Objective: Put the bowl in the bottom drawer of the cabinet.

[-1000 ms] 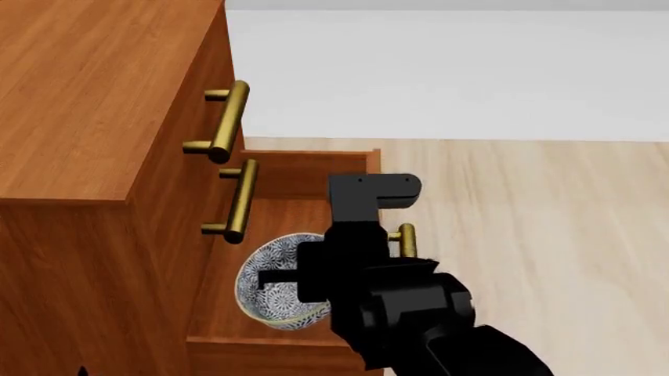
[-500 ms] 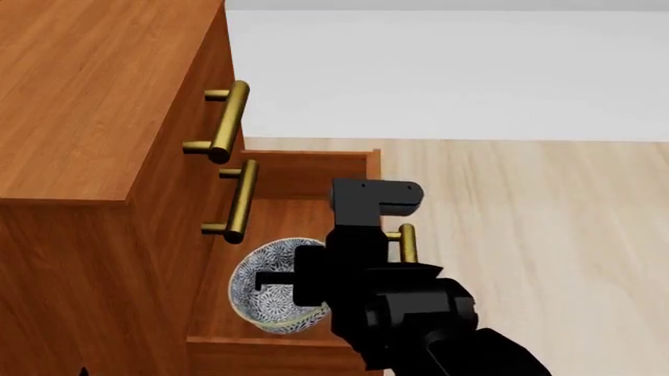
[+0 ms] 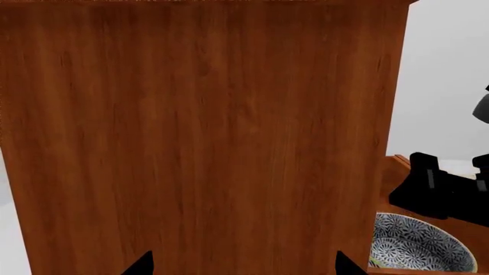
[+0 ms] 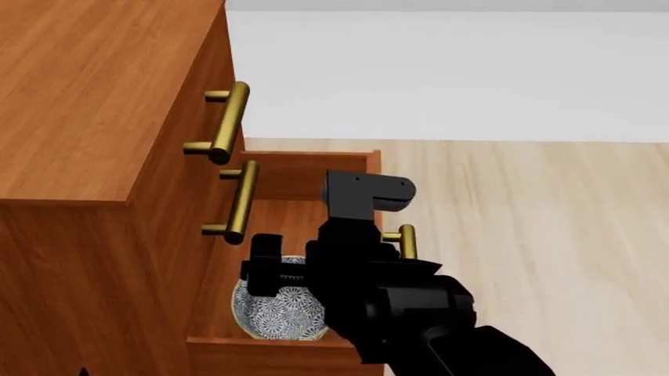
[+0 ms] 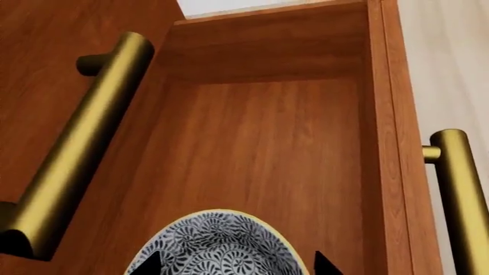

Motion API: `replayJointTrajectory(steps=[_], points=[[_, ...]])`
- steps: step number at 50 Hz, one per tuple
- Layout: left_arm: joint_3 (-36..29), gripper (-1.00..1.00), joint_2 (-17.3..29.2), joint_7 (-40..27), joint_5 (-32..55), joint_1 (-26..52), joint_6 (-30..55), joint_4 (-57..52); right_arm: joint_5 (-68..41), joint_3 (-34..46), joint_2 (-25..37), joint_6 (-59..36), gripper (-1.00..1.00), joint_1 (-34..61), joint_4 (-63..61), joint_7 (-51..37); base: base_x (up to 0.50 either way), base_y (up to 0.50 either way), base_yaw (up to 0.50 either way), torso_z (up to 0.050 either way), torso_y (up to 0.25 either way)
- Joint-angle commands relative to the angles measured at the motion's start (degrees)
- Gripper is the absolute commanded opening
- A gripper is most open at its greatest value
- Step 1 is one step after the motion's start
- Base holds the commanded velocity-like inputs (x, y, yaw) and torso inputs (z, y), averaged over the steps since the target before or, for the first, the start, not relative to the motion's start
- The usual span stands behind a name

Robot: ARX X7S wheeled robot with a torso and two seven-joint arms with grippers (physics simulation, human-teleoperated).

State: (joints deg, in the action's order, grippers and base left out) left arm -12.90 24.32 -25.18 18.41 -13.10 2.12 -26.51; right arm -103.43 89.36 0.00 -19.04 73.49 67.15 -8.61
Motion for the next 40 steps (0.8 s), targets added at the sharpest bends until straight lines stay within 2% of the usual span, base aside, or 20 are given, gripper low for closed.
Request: replayJointTrajectory(steps=[1,40], points=[[-0.1,1.0,0.1,-0.1,0.1,0.1,-0.1,0.0,1.2,2.7,0.0,0.1,1.0,-0.5,0.6,-2.2,0.0,0.0,0.0,0.0,0.0],[-1.0,1.0,0.5,-1.0,-0.4,0.3,0.8,-1.2,5.9,2.3,0.0,1.0,1.0,8.5,5.3,-0.9,0.0,0.0,0.0,0.0,0.0]])
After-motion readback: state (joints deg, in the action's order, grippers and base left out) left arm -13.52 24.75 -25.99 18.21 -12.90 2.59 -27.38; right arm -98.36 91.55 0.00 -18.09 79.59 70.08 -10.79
